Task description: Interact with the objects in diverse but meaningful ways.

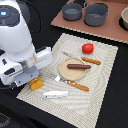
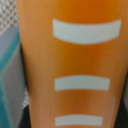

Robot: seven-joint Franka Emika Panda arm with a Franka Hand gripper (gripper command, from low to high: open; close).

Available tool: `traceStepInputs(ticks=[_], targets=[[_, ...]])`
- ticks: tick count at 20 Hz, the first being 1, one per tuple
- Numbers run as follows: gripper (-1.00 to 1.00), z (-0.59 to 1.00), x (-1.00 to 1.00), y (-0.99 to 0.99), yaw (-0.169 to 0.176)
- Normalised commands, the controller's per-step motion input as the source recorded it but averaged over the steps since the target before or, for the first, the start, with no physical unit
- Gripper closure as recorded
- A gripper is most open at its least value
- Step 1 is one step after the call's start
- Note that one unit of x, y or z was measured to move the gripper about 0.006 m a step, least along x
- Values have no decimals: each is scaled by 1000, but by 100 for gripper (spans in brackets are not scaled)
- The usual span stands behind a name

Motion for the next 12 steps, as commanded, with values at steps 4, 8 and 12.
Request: traceStepInputs(ticks=[4,8,12], targets=[[-100,806,174,174,57],[-100,741,343,341,78],[-100,674,722,546,103]])
